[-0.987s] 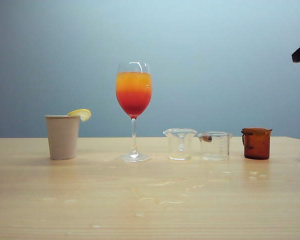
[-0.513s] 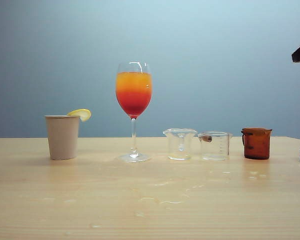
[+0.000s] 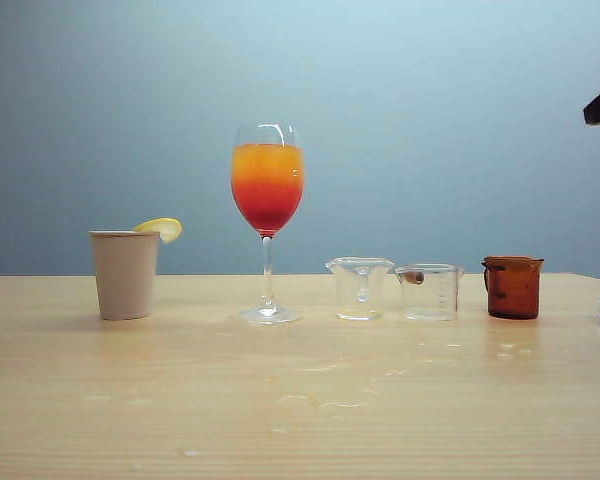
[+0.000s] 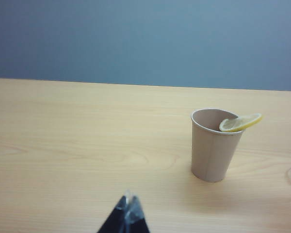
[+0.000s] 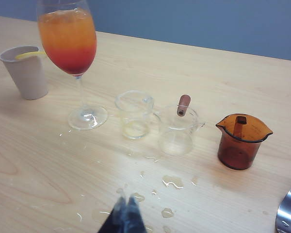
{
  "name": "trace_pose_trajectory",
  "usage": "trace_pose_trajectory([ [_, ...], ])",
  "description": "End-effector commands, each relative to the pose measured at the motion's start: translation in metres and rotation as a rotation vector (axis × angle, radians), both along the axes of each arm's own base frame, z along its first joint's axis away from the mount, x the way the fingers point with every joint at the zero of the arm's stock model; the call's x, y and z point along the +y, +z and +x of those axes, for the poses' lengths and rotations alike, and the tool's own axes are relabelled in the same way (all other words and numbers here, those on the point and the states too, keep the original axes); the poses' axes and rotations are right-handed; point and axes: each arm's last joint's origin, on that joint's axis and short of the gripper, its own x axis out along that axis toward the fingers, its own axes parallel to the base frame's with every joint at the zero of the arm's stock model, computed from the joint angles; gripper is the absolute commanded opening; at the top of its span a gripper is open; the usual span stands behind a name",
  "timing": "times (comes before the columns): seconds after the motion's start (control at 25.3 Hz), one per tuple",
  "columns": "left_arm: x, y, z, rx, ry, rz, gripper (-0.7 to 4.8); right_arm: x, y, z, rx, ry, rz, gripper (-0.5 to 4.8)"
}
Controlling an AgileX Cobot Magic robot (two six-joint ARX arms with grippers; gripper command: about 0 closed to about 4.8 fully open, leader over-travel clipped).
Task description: Pick up the fourth measuring cup from the left, pour the grenadine inside into the goblet, and finally put the measuring cup back in its original place.
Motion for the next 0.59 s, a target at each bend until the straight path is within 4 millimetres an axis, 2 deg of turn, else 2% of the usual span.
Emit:
trace_pose_trajectory([
  [0.04, 0.0, 0.0032, -0.0003, -0.022, -0.003, 0.012, -0.06, 0.0002, 0.0022, 0.0, -0.012, 0.001, 0.009, -0.01],
  [0.59, 0.0001, 0.0038, -0.0003, -0.028, -0.003, 0.012, 0.04, 0.0002, 0.0022, -0.0001, -0.012, 0.001, 0.009, -0.01],
])
